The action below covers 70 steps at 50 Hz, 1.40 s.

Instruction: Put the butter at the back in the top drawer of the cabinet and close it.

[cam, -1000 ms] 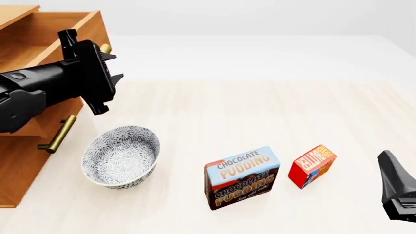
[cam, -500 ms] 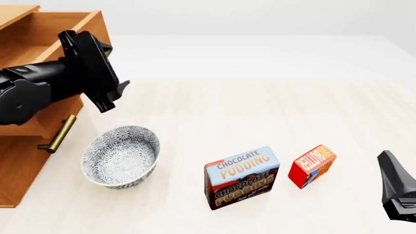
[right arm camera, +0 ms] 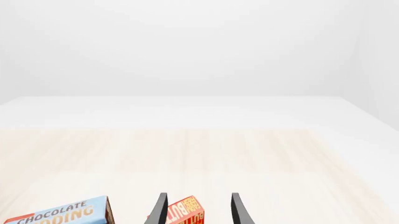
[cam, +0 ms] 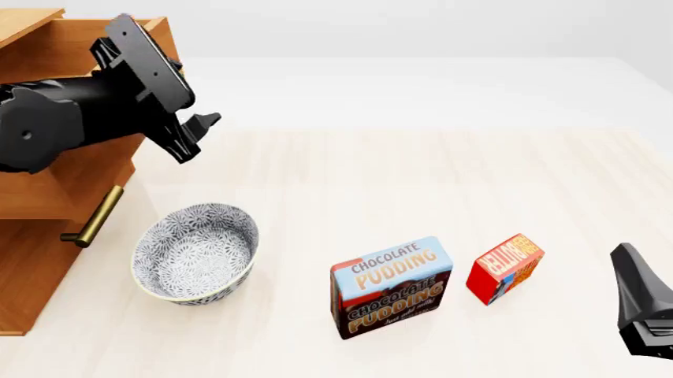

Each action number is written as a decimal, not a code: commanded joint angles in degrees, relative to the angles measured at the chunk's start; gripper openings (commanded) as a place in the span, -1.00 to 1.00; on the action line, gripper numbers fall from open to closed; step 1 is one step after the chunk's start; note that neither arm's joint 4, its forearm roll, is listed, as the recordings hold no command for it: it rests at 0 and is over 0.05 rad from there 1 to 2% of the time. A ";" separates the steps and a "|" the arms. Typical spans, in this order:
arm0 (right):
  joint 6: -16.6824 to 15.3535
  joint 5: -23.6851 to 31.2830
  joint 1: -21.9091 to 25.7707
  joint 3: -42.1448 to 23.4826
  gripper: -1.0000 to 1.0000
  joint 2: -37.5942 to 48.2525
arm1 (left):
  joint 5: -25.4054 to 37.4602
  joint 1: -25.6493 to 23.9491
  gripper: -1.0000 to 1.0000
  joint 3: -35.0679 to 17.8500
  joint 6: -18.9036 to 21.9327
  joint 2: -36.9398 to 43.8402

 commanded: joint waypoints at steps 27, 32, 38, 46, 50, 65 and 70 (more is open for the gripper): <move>0.00 0.00 0.00 0.00 1.00 0.00 | 20.48 -1.46 1.00 -17.96 -11.74 -6.82; 0.00 0.00 0.00 0.00 1.00 0.00 | 26.20 -4.81 1.00 -25.28 -18.37 -3.76; 0.00 0.00 0.00 0.00 1.00 0.00 | 29.34 -2.01 1.00 -27.43 -21.78 -6.17; 0.00 0.00 0.00 0.00 1.00 0.00 | 31.01 0.47 1.00 -29.53 -25.84 -8.43; 0.00 0.00 0.00 0.00 1.00 0.00 | 31.78 0.61 1.00 -30.33 -27.55 -8.51; 0.00 0.00 0.00 0.00 1.00 0.00 | 31.49 2.68 1.00 -29.90 -32.54 -9.59; 0.00 0.00 0.00 0.00 1.00 0.00 | 30.89 3.00 1.00 -28.97 -34.41 -9.49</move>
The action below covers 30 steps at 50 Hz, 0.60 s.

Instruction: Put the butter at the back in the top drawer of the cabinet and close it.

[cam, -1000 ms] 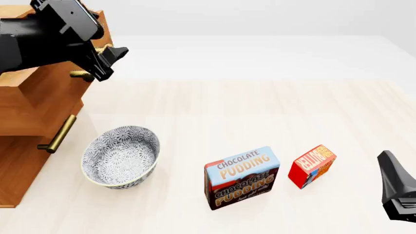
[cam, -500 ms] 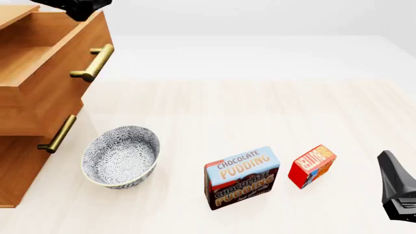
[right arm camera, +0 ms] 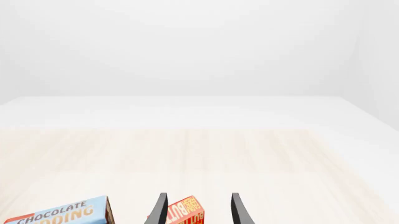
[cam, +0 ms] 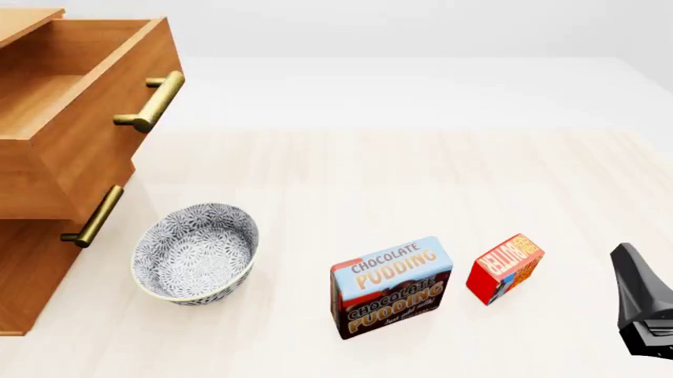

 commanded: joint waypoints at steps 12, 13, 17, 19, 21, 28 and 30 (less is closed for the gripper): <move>0.00 0.00 0.00 0.00 1.00 0.00 | -0.88 2.24 1.00 0.63 -10.52 1.30; 0.00 0.00 0.00 0.00 1.00 0.00 | -0.82 2.07 1.00 0.63 -11.20 1.66; 0.00 0.00 0.00 0.00 1.00 0.00 | -0.90 2.39 1.00 0.54 -12.10 1.95; 0.00 0.00 0.00 0.00 1.00 0.00 | -0.74 2.45 1.00 0.26 -12.81 2.17; 0.00 0.00 0.00 0.00 1.00 0.00 | -0.77 2.86 1.00 0.29 -13.00 2.00; 0.00 0.00 0.00 0.00 1.00 0.00 | -1.37 3.55 1.00 0.97 -13.78 2.03; 0.00 0.00 0.00 0.00 1.00 0.00 | -1.81 4.80 1.00 1.80 -12.53 1.29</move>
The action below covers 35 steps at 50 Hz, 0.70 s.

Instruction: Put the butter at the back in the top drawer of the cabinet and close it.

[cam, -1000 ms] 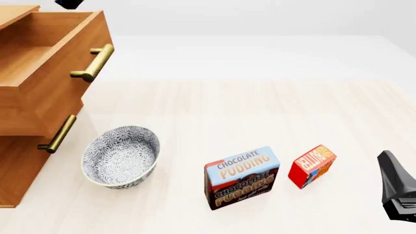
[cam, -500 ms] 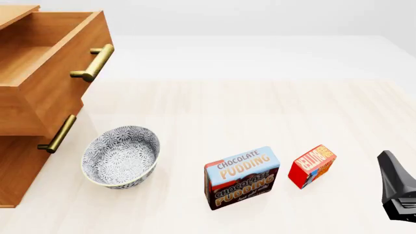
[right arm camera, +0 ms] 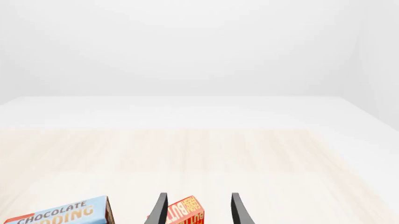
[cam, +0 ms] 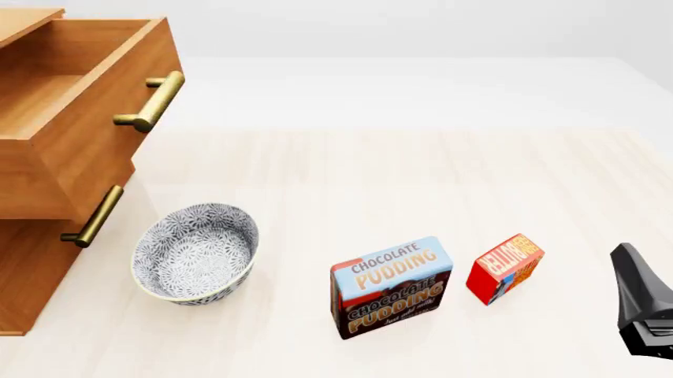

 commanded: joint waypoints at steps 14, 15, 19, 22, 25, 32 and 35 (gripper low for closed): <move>0.00 0.00 0.00 0.00 1.00 0.00 | -1.72 3.50 1.00 3.06 -3.33 -0.86; 0.00 0.00 0.00 0.00 1.00 0.00 | -1.72 3.50 1.00 3.07 -3.33 -0.87; 0.00 0.00 0.00 0.00 1.00 0.00 | -2.28 4.18 1.00 4.63 -3.35 -1.33; 0.00 0.00 0.00 0.00 1.00 0.00 | -2.39 4.51 1.00 5.10 -3.73 -1.63; 0.00 0.00 0.00 0.00 1.00 0.00 | -2.53 4.95 1.00 5.46 -3.99 -1.72; 0.00 0.00 0.00 0.00 1.00 0.00 | -2.80 6.21 1.00 6.50 -4.12 -1.80; 0.00 0.00 0.00 0.00 1.00 0.00 | -2.94 6.21 1.00 6.82 -4.44 -1.54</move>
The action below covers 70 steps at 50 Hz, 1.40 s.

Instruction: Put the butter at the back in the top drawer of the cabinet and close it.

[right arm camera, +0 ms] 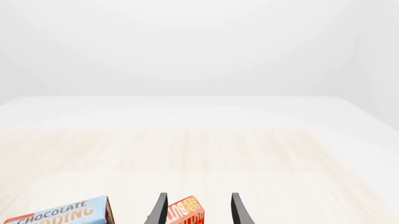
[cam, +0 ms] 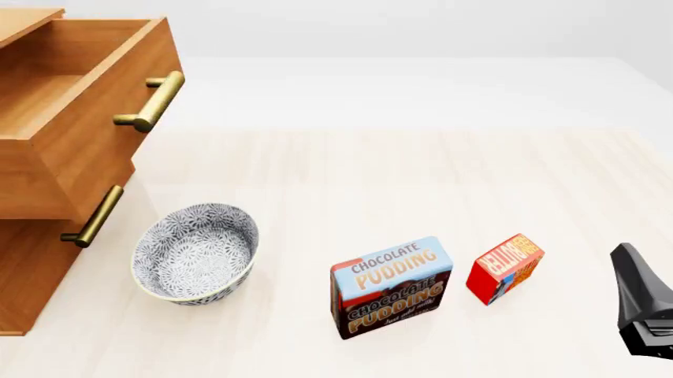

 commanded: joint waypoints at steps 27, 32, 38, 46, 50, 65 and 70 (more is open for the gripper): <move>0.00 0.00 0.00 0.00 1.00 0.00 | -0.67 0.49 1.00 0.44 -2.71 4.36; 0.00 0.00 0.00 0.00 1.00 0.00 | -0.50 0.34 1.00 0.12 -2.87 4.95; 0.00 0.00 0.00 0.00 1.00 0.00 | 0.47 0.17 1.00 -1.09 -3.32 6.04; 0.00 0.00 0.00 0.00 1.00 0.00 | 2.66 -0.42 1.00 -3.62 -4.93 7.56; 0.00 0.00 0.00 0.00 1.00 0.00 | 4.40 -0.52 1.00 -5.24 -5.32 8.46; 0.00 0.00 0.00 0.00 1.00 0.00 | 12.63 -0.14 1.00 -9.49 -6.80 12.44; 0.00 0.00 0.00 0.00 1.00 0.00 | 13.78 0.33 1.00 -10.75 -6.59 11.54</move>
